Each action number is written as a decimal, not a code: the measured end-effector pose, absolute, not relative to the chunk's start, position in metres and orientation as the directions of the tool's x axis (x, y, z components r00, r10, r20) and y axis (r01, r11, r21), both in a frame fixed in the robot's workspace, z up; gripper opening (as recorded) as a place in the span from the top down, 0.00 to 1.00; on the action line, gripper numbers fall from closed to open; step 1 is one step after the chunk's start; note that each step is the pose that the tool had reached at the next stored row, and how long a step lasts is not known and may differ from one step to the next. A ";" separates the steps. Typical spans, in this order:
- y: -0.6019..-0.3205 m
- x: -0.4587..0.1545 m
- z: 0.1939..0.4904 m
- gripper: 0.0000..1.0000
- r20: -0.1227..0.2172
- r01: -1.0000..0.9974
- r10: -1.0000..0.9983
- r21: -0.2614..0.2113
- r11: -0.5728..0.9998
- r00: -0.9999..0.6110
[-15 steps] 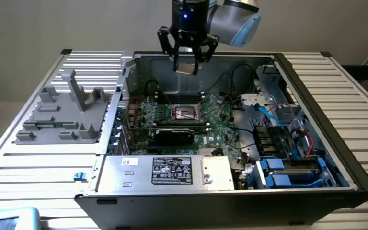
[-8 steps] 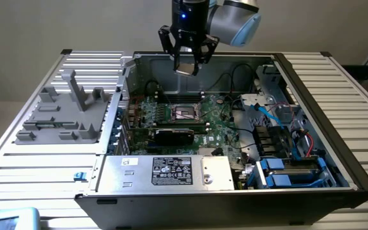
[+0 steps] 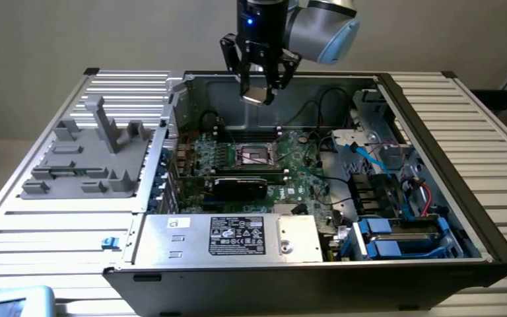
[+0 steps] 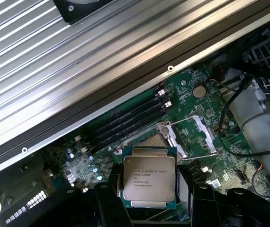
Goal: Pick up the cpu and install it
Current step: 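Place the cpu into insertion slot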
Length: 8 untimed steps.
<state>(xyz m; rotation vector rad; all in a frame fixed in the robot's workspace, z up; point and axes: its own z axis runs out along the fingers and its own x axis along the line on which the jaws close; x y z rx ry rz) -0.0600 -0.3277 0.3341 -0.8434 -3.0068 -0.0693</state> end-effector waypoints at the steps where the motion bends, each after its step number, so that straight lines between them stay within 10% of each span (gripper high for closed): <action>1: -0.328 -0.060 0.334 0.44 0.029 0.534 0.533 0.038 0.845 -0.846; 8: -0.328 -0.060 0.334 0.44 0.029 0.622 0.621 0.038 0.782 -0.783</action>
